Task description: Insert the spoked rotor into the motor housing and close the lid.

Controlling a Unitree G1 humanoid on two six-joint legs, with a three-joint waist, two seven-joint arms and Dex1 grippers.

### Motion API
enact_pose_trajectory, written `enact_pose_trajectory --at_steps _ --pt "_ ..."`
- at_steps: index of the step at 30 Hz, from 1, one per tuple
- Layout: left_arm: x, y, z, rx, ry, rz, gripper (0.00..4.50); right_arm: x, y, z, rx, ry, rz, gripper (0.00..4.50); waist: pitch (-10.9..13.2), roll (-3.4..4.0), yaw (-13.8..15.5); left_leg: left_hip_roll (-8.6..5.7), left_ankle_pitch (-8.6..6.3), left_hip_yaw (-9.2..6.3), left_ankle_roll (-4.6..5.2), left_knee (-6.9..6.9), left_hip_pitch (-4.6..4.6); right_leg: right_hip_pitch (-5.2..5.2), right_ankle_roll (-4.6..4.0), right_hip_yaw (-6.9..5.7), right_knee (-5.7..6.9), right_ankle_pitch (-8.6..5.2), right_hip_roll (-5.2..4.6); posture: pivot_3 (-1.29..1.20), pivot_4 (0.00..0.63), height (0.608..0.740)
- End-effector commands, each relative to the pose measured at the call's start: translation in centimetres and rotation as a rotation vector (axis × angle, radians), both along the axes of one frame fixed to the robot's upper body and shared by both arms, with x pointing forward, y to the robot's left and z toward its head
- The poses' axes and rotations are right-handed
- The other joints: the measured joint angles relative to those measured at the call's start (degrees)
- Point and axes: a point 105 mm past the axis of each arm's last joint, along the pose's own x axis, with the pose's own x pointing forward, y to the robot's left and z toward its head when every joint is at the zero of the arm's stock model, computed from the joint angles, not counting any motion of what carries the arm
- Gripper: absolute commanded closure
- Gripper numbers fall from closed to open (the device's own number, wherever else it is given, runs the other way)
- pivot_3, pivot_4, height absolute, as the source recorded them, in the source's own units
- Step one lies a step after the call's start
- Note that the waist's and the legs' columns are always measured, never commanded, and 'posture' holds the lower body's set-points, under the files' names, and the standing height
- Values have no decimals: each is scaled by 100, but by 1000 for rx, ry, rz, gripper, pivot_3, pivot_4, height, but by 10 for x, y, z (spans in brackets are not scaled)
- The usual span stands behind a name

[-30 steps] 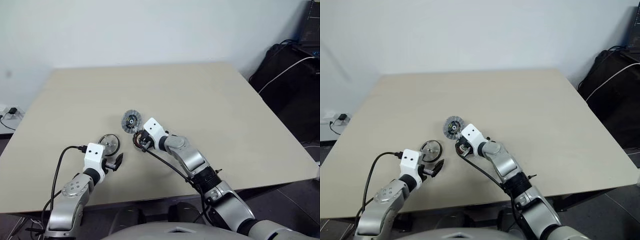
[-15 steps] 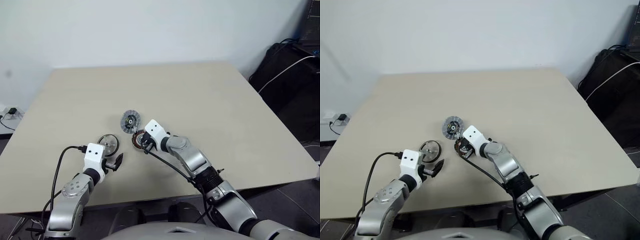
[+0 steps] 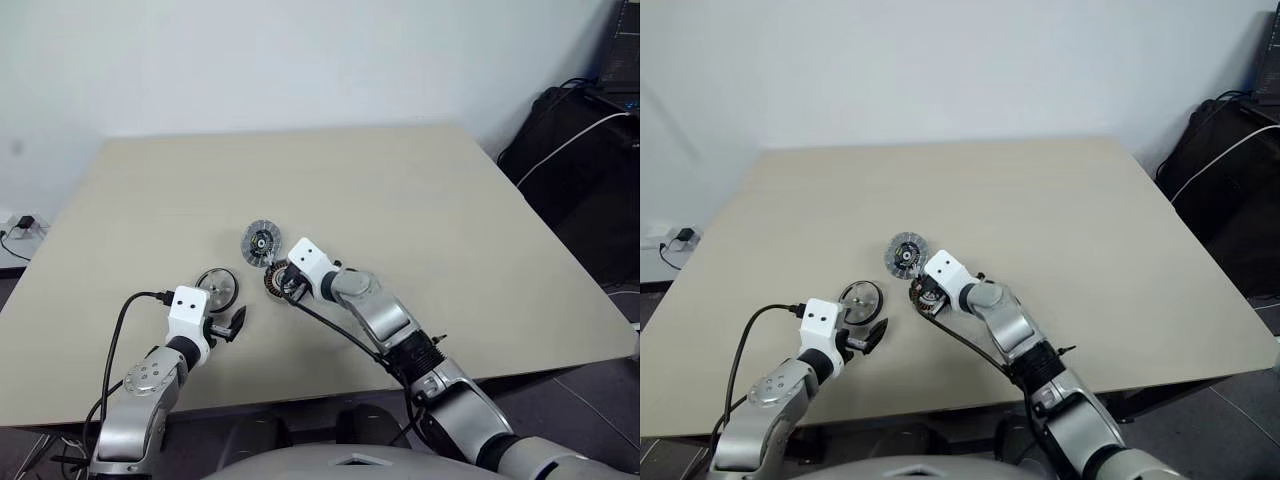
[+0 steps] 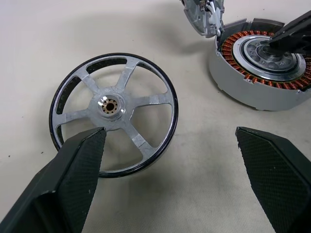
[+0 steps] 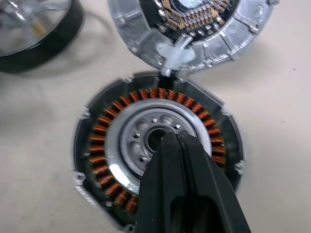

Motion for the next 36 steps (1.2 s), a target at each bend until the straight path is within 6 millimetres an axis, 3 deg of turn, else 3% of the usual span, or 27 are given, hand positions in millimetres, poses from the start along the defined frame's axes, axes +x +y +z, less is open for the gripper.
enact_pose_trajectory --at_steps 1,7,16,22,24,29,36 --pt "6 0 13 2 -57 -1 0 6 4 9 -2 -42 7 4483 0 0 -3 0 0 0 0 0 0 2 0 0 1 0 0 0 0 740" --pt "6 0 13 3 -58 0 0 4 7 12 24 -48 18 4483 0 0 -2 0 1 0 -2 0 0 2 0 0 1 0 1 0 0 740" --pt "9 5 19 -20 -109 46 0 -8 10 60 229 -188 76 4483 1 -1 0 0 2 -1 -3 -3 -1 4 -1 1 2 -1 3 0 0 740" --pt "21 27 27 -150 -175 260 0 -16 -17 60 195 -208 31 4483 -4 -18 51 0 1 -6 -2 2 4 1 1 -1 -5 0 1 0 0 740" --pt "23 31 20 -197 -140 308 0 -18 -26 58 189 -201 9 4483 -3 -23 64 0 1 -6 -1 3 5 2 2 -2 -5 0 1 0 0 740" --pt "31 23 -4 -297 9 289 0 -25 -40 55 173 -189 -18 4483 -2 -35 68 0 2 -8 1 5 4 11 3 -6 1 1 3 0 0 740" --pt "47 15 -9 -349 61 289 0 -27 -49 56 176 -187 -68 4483 -7 -59 67 0 3 -8 2 10 2 15 5 -5 1 2 4 0 0 740"
